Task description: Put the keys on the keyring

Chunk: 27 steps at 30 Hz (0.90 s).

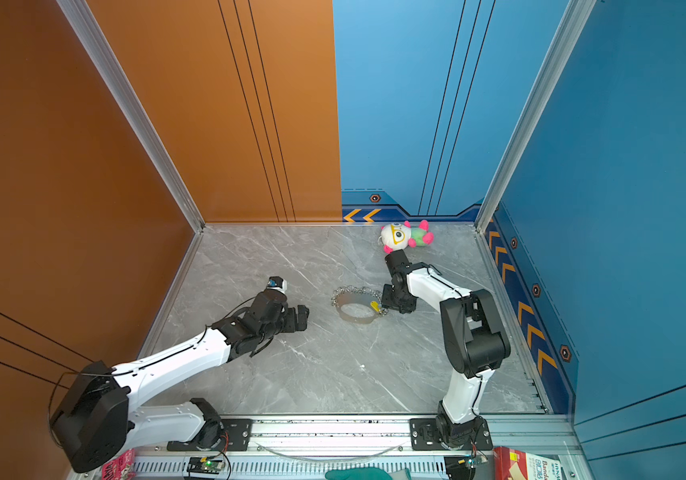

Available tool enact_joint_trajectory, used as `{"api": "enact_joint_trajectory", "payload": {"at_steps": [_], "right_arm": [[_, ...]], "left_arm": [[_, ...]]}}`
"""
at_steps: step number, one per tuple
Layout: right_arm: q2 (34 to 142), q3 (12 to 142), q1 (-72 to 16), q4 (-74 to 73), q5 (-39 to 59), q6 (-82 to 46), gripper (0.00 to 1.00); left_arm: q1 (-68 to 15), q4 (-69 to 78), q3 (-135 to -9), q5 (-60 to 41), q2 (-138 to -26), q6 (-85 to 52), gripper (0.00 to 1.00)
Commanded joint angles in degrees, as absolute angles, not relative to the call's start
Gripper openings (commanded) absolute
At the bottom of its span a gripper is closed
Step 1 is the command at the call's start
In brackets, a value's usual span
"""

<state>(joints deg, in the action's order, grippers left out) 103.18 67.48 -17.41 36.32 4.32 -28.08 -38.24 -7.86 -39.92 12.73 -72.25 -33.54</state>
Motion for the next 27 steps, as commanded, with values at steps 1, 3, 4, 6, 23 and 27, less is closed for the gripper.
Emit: {"api": "enact_joint_trajectory", "payload": {"at_steps": [1,3,4,6,23,27], "right_arm": [[101.2,65.5,-18.0,35.4,4.6,-28.9,0.47],[101.2,64.5,-18.1,34.1,5.7,-29.0,0.44],[101.3,64.2,-18.2,33.6,6.0,-29.1,0.43],[101.9,64.2,-18.4,33.3,6.2,-29.4,0.43],[103.4,64.9,-20.9,31.4,6.9,-30.6,0.32],[103.8,65.0,-21.3,31.2,6.7,-30.9,0.28]], "left_arm": [[-38.8,-9.9,-41.4,14.7,-72.9,-34.7,0.99],[-38.9,-9.9,-41.6,14.7,-73.1,-34.6,0.99],[-38.9,-9.9,-41.8,14.8,-73.3,-34.6,0.99],[-39.0,-9.9,-42.0,14.7,-73.4,-34.3,0.99],[-39.5,-10.3,-41.6,15.9,-73.8,-34.2,0.98],[-39.5,-10.3,-41.5,16.1,-73.9,-34.2,0.98]]}}
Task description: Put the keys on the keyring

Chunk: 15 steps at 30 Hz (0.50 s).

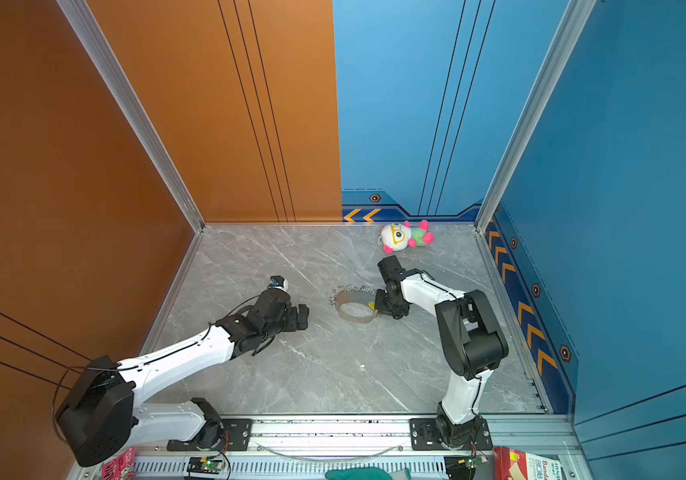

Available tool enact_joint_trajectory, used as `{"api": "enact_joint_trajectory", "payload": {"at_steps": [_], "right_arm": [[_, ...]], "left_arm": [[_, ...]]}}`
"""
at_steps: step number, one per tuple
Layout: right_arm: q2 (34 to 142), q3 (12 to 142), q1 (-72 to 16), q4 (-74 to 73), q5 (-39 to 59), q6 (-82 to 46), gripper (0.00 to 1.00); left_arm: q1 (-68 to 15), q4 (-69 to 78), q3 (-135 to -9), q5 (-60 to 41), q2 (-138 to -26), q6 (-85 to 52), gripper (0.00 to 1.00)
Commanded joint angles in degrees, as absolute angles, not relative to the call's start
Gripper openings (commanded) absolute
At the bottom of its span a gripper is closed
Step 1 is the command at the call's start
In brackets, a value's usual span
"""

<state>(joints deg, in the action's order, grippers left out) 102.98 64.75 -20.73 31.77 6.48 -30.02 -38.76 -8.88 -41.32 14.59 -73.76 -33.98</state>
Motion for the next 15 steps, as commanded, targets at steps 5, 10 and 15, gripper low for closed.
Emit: {"api": "enact_joint_trajectory", "payload": {"at_steps": [5,10,15], "right_arm": [[103.4,65.3,-21.6,31.2,5.8,-30.8,0.24],[102.5,65.1,-21.8,31.4,3.8,-30.8,0.20],[102.5,65.3,-21.9,31.6,2.7,-30.5,0.15]], "left_arm": [[-39.5,-10.3,-41.3,16.2,-73.7,-34.2,0.98],[-39.4,-10.3,-40.8,16.4,-73.8,-34.1,0.98],[-39.5,-10.3,-40.8,16.6,-73.7,-34.1,0.98]]}}
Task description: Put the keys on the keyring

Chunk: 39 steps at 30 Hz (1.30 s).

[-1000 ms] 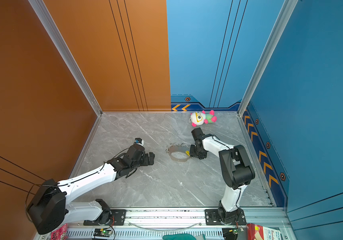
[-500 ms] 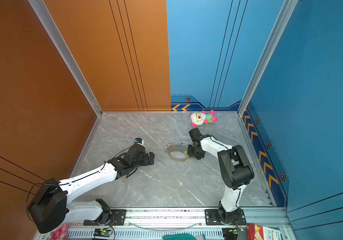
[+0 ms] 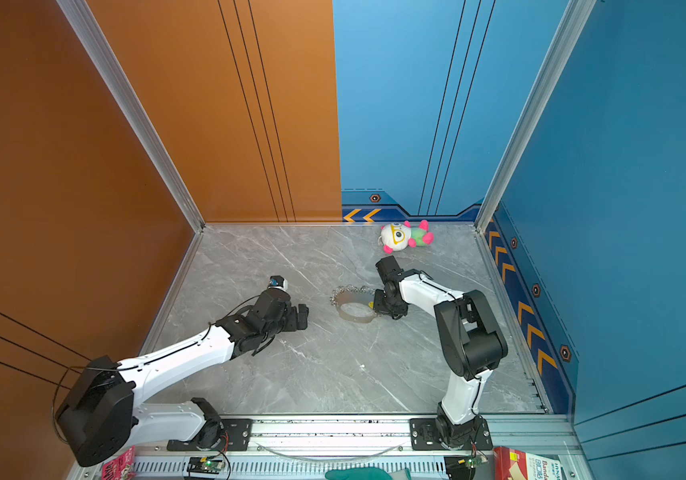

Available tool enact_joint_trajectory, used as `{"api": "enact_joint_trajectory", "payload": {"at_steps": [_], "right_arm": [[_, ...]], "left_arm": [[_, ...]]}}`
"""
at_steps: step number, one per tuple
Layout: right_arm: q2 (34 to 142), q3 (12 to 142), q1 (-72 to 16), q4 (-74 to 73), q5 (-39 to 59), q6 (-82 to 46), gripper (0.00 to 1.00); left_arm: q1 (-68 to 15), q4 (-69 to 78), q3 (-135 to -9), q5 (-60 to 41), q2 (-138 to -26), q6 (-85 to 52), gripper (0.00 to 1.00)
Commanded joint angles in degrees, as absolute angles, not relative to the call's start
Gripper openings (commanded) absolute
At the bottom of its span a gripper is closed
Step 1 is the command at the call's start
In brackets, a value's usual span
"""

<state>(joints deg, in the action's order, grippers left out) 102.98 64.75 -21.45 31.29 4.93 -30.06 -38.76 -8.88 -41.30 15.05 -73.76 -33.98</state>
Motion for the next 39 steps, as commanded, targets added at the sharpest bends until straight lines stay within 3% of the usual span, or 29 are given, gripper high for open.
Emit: {"api": "enact_joint_trajectory", "payload": {"at_steps": [1,17,21,28,39], "right_arm": [[102.6,65.4,-22.0,31.7,2.6,-30.5,0.14],[95.2,67.3,-26.5,35.3,-4.1,-27.9,0.05],[94.8,66.7,-25.6,36.3,-4.6,-28.5,0.16],[93.8,59.0,-18.9,30.1,4.4,-34.4,0.25],[94.5,50.6,-15.6,14.4,11.6,-45.7,0.25]], "left_arm": [[-39.5,-10.3,-40.8,16.7,-73.8,-34.0,0.98],[-39.5,-10.3,-41.4,17.3,-73.8,-33.0,0.98],[-39.4,-10.3,-41.6,17.6,-73.4,-32.5,0.98],[-39.3,-10.3,-41.1,17.6,-73.6,-32.5,0.98],[-39.4,-10.2,-41.3,17.1,-74.1,-32.6,0.98]]}}
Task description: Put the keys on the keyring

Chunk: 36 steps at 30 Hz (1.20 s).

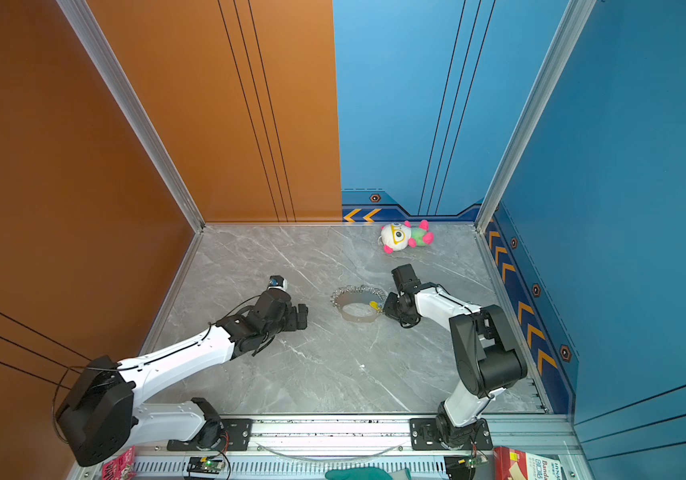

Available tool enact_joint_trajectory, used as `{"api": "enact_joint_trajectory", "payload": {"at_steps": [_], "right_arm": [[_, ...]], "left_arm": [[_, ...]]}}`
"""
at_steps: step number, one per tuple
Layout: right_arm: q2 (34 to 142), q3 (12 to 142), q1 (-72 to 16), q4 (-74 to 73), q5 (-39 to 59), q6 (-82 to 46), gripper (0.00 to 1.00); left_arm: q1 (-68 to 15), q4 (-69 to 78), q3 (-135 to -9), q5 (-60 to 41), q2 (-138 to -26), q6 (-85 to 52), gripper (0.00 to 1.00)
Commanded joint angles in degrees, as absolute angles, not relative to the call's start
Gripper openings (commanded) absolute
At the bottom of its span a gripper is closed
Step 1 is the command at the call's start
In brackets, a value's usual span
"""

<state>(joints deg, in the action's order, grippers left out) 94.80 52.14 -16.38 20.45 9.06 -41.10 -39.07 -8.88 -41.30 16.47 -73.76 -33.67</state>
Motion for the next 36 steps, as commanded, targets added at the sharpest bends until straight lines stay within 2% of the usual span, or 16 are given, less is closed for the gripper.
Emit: {"api": "enact_joint_trajectory", "payload": {"at_steps": [1,18,36], "right_arm": [[94.7,50.1,-15.5,13.5,11.6,-46.2,0.25],[93.2,45.5,-14.4,4.9,15.0,-50.4,0.25],[90.6,46.7,-16.0,6.4,13.8,-50.8,0.26]], "left_arm": [[-39.4,-10.3,-41.3,17.1,-74.1,-32.6,0.98],[-39.4,-10.3,-41.3,17.2,-74.6,-32.7,0.98],[-39.5,-10.3,-41.6,17.4,-75.0,-32.6,0.98]]}}
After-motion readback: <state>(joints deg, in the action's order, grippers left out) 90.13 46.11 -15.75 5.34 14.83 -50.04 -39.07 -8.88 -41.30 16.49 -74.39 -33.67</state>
